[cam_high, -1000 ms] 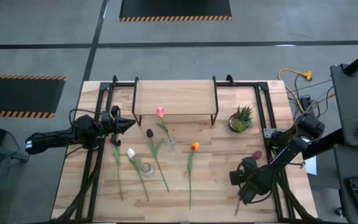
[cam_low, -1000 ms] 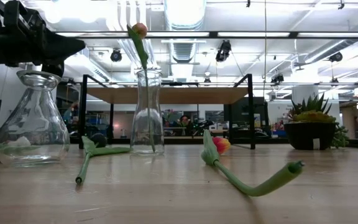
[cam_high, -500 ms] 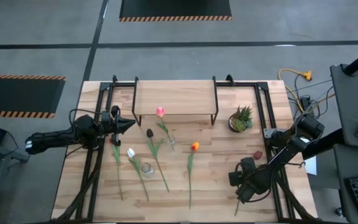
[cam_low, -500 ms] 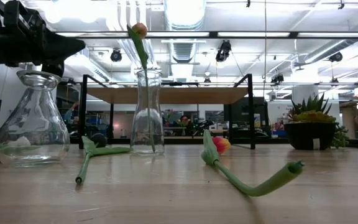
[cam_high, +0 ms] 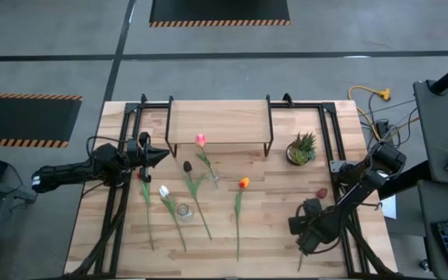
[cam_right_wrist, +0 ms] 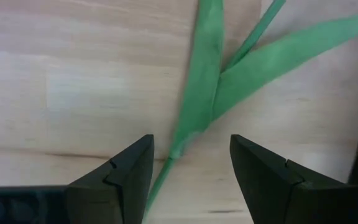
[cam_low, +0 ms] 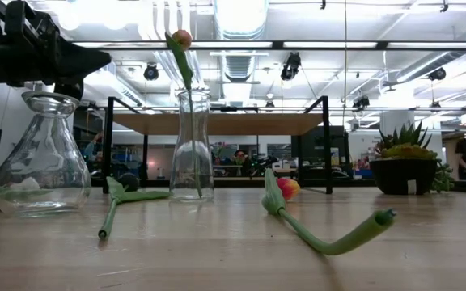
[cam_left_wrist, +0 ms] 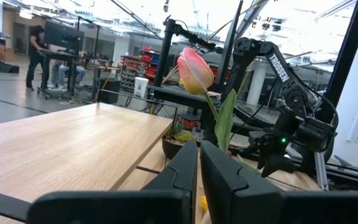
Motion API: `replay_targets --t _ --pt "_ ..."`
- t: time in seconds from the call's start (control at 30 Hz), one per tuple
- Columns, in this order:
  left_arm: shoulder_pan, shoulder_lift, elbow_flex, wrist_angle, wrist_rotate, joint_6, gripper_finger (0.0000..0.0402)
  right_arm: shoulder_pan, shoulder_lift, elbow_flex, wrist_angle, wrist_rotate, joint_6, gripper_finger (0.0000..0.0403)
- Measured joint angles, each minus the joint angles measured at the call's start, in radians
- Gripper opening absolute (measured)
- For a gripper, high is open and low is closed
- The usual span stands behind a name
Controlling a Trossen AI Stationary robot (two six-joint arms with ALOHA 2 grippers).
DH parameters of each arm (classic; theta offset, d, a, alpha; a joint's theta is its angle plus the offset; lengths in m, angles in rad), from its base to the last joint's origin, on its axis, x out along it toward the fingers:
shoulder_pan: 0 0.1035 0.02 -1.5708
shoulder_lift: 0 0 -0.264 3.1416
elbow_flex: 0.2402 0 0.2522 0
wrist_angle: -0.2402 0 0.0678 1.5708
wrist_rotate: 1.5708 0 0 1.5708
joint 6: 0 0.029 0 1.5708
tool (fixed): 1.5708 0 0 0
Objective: Pick and place flowers into a vace then onto a shelf
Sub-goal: Put the purple flower into the top transparent vase
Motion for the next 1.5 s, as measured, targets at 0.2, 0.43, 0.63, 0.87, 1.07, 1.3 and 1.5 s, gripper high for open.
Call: replay_targets --t 0.2,0.43,0.63,0.87,1.07,1.3,1.5 --pt "0.0 0.0 0.0 0.0 0.0 0.0 0.0004 -0.01 0.011 -0.007 0.004 0.011 0.0 0.0203" --pt "0.0 0.0 0.0 0.0 0.0 0.0 0.0004 -0.01 0.011 -0.013 0.014 0.017 -0.01 0.0164" --pt "0.0 0.0 0.0 0.0 0.0 0.0 0.0004 -0.011 0.008 -0.041 0.065 0.022 -0.031 0.0089" --pt "0.0 0.0 0.0 0.001 0.0 0.0 0.0004 -0.012 0.003 -0.069 0.13 0.025 -0.074 0.0015" --pt "0.0 0.0 0.0 0.001 0.0 0.0 0.0004 -0.008 -0.016 -0.065 0.126 0.105 -0.121 0.001" --pt "0.0 0.0 0.0 0.001 0.0 0.0 0.0004 -0.013 -0.095 -0.034 0.092 0.408 -0.237 0.0009" --pt "0.0 0.0 0.0 0.001 0.0 0.0 0.0004 -0.021 -0.167 -0.033 0.106 0.676 -0.354 0.0009"
